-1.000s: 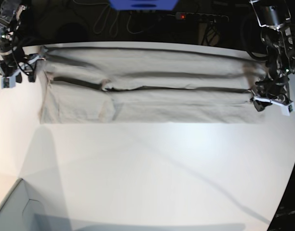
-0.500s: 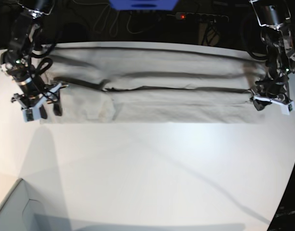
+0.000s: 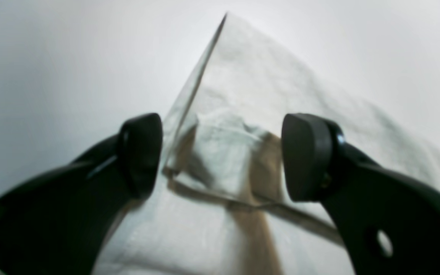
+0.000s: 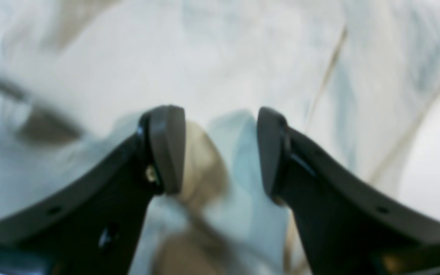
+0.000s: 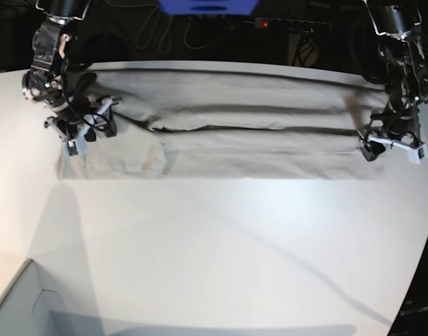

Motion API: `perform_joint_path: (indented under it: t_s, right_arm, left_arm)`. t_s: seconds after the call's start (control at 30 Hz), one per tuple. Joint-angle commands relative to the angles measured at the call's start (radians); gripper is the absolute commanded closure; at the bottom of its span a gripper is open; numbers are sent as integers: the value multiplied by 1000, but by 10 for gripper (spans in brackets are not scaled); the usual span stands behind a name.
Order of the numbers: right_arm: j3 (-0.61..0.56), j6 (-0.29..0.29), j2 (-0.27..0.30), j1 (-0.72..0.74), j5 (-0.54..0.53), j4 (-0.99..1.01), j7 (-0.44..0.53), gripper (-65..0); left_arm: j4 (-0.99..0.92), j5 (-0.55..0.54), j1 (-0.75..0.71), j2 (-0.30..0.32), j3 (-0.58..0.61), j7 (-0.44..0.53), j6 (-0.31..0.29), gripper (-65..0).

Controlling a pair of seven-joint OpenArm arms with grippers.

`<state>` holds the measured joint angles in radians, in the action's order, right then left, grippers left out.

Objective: Layout the t-shirt on the table in an organized manner, then fold the t-shirt properly

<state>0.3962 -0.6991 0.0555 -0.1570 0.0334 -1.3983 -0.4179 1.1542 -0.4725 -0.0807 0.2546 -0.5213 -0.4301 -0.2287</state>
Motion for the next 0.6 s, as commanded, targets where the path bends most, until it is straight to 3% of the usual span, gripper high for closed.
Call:
perform_joint_path:
  t_s: [0.0,0.27,0.47,0.57]
  right_arm:
    - [2,1,7,-11,-13,-29,18,-305]
    - [2,1,10,-20,-14,61,21,-305]
    - [2,1,10,-20,-14,66,21,-305]
    - [2,1,10,-20,-14,66,21,-305]
  left_arm:
    - [17,-9,12,18,-3,21,-4,-475]
    - [19,-10,14,18,-3,21,-5,-478]
    - [17,-12,2,16,-3,21,-5,-574]
    - [30,-13,-23,13,-3,21,-5,-587]
